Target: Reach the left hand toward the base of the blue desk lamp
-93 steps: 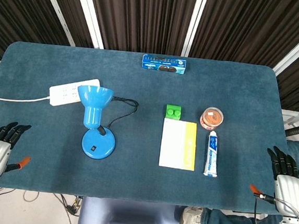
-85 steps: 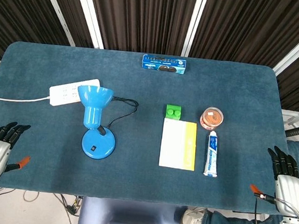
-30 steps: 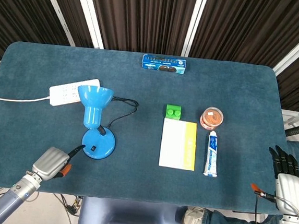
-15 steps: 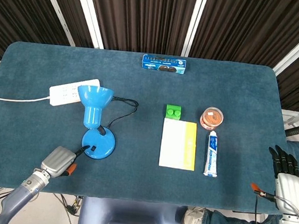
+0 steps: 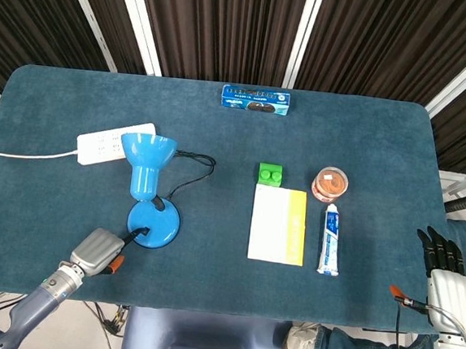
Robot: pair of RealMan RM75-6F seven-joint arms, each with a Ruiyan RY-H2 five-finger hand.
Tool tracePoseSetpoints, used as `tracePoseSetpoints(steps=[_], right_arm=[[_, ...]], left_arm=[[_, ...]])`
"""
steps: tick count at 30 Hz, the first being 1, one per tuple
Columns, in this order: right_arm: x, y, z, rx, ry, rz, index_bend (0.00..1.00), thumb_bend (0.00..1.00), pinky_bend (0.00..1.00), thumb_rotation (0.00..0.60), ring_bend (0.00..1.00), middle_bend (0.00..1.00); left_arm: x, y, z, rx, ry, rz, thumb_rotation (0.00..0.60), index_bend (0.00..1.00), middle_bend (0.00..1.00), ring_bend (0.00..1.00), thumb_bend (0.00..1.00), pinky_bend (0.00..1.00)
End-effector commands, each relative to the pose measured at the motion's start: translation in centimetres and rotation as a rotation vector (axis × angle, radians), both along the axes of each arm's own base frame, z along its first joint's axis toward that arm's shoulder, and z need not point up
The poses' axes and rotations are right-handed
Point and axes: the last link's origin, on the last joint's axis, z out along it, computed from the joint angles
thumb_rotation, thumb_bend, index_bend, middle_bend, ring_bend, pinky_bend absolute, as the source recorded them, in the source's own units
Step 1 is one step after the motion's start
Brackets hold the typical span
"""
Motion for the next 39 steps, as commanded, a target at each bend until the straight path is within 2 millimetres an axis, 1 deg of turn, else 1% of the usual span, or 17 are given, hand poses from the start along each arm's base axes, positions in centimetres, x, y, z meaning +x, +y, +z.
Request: tracePoseSetpoints(steps=[1, 17, 39], right_arm=[[0.0, 0.0, 0.0, -0.001, 0.0, 0.0, 0.0, 0.11, 0.0, 0.6, 0.04, 0.02], [0.0, -0.1, 0.0, -0.001, 0.0, -0.001, 0.0, 0.11, 0.0, 0.6, 0.04, 0.02], [0.1, -0.1, -0.2, 0.006, 0.003, -0.002, 0.0, 0.11, 0.0, 0.6, 0.04, 0.02]], left_arm=[[0.0, 0.0, -0.1, 0.0, 0.002, -0.002, 0.6, 0.03, 0.73, 0.75, 0.56, 0.79], [0.1, 0.2, -0.8, -0.018, 0.014, 0.003, 0.6, 0.03, 0.73, 0.75, 0.56, 0.79], [-0.9, 0.4, -1.5, -0.019, 0.045, 0.011, 0.6, 0.03, 0.73, 0.75, 0.56, 0.79]])
